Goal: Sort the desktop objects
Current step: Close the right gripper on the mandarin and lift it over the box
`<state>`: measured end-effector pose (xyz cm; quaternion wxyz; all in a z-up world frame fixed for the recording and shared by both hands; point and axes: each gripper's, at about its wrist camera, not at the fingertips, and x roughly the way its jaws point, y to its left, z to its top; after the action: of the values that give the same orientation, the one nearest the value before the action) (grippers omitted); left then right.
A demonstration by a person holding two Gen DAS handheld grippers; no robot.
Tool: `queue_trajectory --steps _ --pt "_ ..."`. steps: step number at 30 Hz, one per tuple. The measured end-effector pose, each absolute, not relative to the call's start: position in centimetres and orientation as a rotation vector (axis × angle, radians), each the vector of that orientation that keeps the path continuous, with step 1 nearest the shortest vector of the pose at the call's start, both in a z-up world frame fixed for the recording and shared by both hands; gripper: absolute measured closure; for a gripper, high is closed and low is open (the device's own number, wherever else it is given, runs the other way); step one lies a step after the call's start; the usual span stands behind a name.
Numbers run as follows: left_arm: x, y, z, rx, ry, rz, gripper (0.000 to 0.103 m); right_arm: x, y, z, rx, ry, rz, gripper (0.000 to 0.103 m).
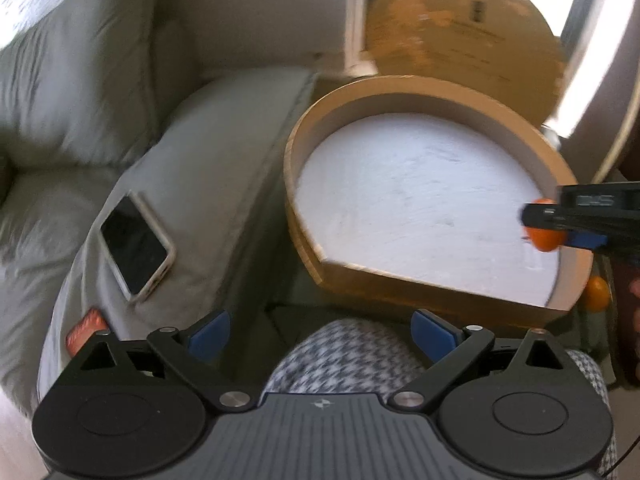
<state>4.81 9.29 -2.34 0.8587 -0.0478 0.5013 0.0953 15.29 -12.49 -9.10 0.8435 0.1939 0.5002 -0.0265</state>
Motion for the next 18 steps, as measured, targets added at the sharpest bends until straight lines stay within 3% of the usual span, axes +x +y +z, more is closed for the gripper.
queue_trajectory --steps 18 --pt "5.0 11.9 -3.6 -0.145 1.101 0.220 0.004 19.9 -3.3 -13.0 0.046 1.132 0.057 0.057"
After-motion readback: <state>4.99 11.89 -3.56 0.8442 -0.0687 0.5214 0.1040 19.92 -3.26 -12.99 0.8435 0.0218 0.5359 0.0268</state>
